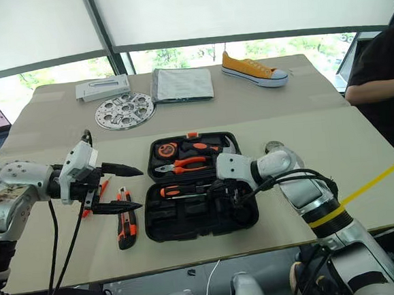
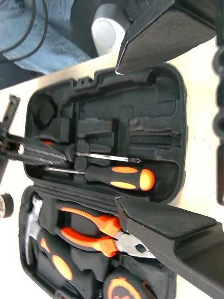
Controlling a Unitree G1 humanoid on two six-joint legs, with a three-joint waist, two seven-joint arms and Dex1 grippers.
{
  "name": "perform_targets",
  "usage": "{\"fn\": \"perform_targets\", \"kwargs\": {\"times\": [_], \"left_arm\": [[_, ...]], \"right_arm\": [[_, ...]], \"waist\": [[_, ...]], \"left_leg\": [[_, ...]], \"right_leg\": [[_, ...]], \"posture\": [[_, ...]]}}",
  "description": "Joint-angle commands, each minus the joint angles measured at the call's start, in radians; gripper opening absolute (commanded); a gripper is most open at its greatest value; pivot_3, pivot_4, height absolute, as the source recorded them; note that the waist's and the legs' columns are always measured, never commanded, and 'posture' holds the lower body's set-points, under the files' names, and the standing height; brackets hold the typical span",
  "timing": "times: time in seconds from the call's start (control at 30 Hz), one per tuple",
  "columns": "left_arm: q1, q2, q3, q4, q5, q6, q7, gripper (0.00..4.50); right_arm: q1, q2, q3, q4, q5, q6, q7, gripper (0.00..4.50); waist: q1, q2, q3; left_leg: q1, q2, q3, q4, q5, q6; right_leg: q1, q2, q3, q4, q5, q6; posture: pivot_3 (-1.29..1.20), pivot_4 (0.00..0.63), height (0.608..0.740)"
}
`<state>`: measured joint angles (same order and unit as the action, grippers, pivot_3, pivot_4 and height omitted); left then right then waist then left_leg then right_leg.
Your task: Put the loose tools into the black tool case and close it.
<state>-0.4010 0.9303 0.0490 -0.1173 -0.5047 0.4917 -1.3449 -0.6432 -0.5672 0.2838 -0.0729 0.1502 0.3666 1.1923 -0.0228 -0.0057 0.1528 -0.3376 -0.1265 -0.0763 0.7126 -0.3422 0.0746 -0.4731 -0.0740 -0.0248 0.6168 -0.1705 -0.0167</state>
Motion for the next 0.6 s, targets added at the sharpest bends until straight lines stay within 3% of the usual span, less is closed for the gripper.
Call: {"fn": "perform_targets", "kwargs": {"times": [0.03,0.1,0.2,0.4,0.43,0.6], "left_arm": [[0.141,0.036,0.190,-0.082,-0.030,0.072,0.113,4.50],[0.270,0.023,0.308,-0.117,-0.012,0.066,0.168,4.50],[0.457,-0.013,0.483,-0.163,0.009,0.061,0.236,4.50],[0.662,-0.018,0.648,-0.212,0.008,0.184,0.340,4.50],[0.653,-0.003,0.633,-0.208,0.014,0.215,0.366,4.50],[0.503,0.076,0.465,-0.165,0.027,0.400,0.476,4.50]], "right_arm": [[-0.051,0.002,-0.200,-0.148,0.234,0.223,-0.046,0.59],[-0.047,-0.015,-0.274,-0.204,0.330,0.307,-0.060,1.07],[-0.023,-0.053,-0.354,-0.269,0.428,0.385,-0.080,2.13],[0.105,-0.164,-0.390,-0.393,0.511,0.401,-0.053,4.29],[0.123,-0.180,-0.387,-0.409,0.512,0.387,-0.046,4.47],[0.167,-0.208,-0.364,-0.442,0.492,0.329,-0.057,4.47]], "waist": [[-0.002,0.000,0.000],[0.002,0.000,0.000],[0.009,0.001,0.000],[0.036,0.000,0.000],[0.040,0.000,0.000],[0.050,0.000,0.000]], "left_leg": [[0.000,0.000,0.000,0.000,0.000,0.000],[0.001,0.000,0.000,-0.001,0.000,-0.001],[0.001,0.000,0.000,-0.003,-0.001,-0.001],[0.002,0.000,0.000,-0.003,-0.001,-0.001],[0.003,0.000,0.000,-0.003,-0.001,-0.001],[0.006,0.000,0.000,-0.002,-0.004,-0.006]], "right_leg": [[0.000,0.000,-0.001,0.000,0.000,-0.001],[0.000,0.000,-0.001,0.000,0.000,-0.001],[0.000,0.001,-0.002,-0.003,0.000,-0.001],[0.003,0.000,-0.002,-0.004,0.000,-0.001],[0.004,-0.001,-0.002,-0.004,0.000,0.000],[0.009,-0.001,-0.002,-0.004,0.001,0.001]], "posture": [[0.00,0.150,0.740],[0.00,0.150,0.740],[0.00,0.150,0.740],[0.00,0.150,0.740],[0.00,0.150,0.740],[0.00,0.150,0.740]]}}
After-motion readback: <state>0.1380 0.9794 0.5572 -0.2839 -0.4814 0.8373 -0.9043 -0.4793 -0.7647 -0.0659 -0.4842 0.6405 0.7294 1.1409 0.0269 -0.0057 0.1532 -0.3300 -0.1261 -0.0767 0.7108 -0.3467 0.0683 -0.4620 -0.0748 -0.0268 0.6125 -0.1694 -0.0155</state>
